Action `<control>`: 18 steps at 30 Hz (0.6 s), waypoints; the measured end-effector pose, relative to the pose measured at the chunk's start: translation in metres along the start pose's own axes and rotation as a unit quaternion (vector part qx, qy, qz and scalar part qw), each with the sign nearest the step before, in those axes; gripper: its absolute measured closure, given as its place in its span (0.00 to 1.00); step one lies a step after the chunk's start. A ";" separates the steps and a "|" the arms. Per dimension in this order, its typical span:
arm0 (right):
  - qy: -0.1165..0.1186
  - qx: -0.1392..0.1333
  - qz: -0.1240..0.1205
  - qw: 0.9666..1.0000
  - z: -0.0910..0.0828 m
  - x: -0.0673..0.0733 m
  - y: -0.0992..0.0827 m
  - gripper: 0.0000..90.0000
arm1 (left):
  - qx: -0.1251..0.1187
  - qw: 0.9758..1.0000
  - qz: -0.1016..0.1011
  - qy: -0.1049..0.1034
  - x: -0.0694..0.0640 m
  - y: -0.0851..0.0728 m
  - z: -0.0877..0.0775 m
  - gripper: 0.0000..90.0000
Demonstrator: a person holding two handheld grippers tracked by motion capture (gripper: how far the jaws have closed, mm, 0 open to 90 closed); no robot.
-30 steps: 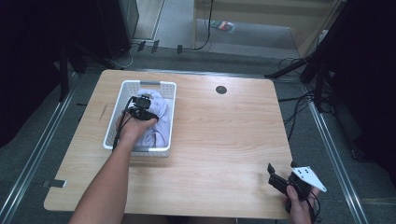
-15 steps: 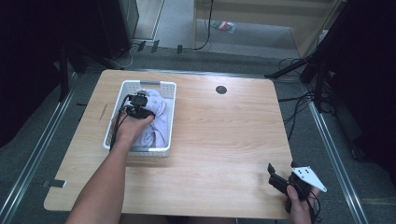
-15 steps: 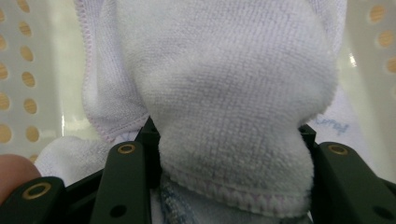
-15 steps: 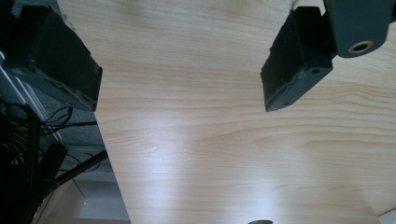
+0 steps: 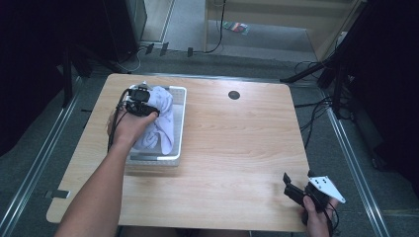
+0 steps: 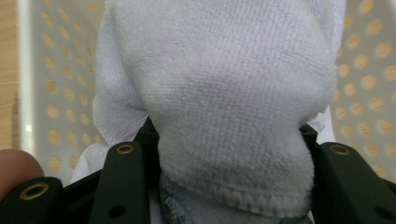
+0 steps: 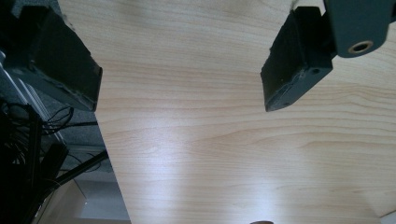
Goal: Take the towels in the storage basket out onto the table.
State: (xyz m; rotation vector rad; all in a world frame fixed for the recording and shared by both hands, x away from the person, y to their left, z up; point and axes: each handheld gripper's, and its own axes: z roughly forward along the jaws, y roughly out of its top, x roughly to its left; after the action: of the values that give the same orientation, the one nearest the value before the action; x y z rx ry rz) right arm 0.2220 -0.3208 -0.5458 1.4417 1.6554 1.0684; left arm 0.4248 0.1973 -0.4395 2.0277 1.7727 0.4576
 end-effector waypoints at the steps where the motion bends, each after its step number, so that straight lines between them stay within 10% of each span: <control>1: 0.000 0.000 0.000 1.000 0.000 0.000 0.000 0.14 | -0.003 1.000 0.001 0.000 0.000 0.002 -0.004 0.55; 18: 0.000 0.000 0.000 1.000 0.000 0.000 0.000 0.14 | -0.023 0.999 0.023 -0.001 -0.023 0.036 -0.066 0.55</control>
State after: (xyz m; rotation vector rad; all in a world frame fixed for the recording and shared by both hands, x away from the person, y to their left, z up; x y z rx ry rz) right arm 0.2223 -0.3207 -0.5459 1.4413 1.6550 1.0680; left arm 0.4193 0.1766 -0.3643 2.0407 1.7023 0.5060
